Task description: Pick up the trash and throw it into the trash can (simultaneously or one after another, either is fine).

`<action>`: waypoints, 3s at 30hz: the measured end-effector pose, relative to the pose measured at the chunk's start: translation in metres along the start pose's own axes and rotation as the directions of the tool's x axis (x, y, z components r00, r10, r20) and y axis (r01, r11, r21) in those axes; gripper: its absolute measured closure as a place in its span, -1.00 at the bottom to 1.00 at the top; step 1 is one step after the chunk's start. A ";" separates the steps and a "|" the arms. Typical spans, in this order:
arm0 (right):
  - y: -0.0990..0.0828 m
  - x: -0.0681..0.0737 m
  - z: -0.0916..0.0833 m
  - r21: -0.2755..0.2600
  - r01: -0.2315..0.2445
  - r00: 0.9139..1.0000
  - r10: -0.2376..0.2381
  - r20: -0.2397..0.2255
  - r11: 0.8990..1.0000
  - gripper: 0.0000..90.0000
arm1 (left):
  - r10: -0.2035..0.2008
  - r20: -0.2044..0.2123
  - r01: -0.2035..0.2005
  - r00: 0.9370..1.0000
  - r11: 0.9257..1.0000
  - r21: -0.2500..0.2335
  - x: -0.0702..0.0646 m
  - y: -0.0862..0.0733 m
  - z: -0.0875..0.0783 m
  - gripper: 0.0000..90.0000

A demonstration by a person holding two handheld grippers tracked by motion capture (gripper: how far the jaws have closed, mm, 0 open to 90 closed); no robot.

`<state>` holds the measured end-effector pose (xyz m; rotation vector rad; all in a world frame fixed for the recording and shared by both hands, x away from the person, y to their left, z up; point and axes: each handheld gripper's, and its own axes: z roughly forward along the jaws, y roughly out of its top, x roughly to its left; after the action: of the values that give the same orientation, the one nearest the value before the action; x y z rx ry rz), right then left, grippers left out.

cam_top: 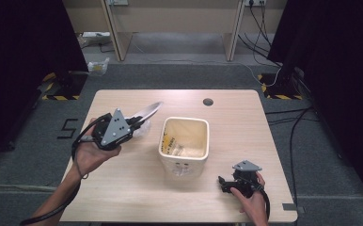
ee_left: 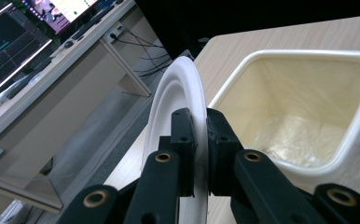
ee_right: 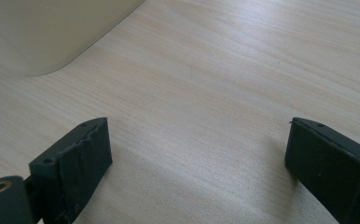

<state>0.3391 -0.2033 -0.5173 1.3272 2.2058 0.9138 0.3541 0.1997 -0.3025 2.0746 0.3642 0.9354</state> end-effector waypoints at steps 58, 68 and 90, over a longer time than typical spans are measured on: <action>0.000 0.000 0.000 0.003 0.006 1.000 -0.006 0.001 1.000 -0.83 | 0.018 0.230 -0.006 0.973 0.999 -0.053 -0.086 0.057 0.061 0.83; 0.000 0.000 0.000 -0.001 0.006 1.000 -0.006 0.001 1.000 -0.83 | -0.016 0.232 0.025 0.973 0.999 -0.035 -0.084 0.054 0.073 0.71; 0.000 0.000 0.000 0.000 0.005 1.000 -0.005 0.001 1.000 -0.83 | -0.138 0.196 0.147 0.971 0.989 -0.029 -0.049 0.032 0.060 0.09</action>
<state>0.3392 -0.2036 -0.5174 1.3212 2.2071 0.9107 0.3626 0.1196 -0.3260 2.0491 0.3807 0.6448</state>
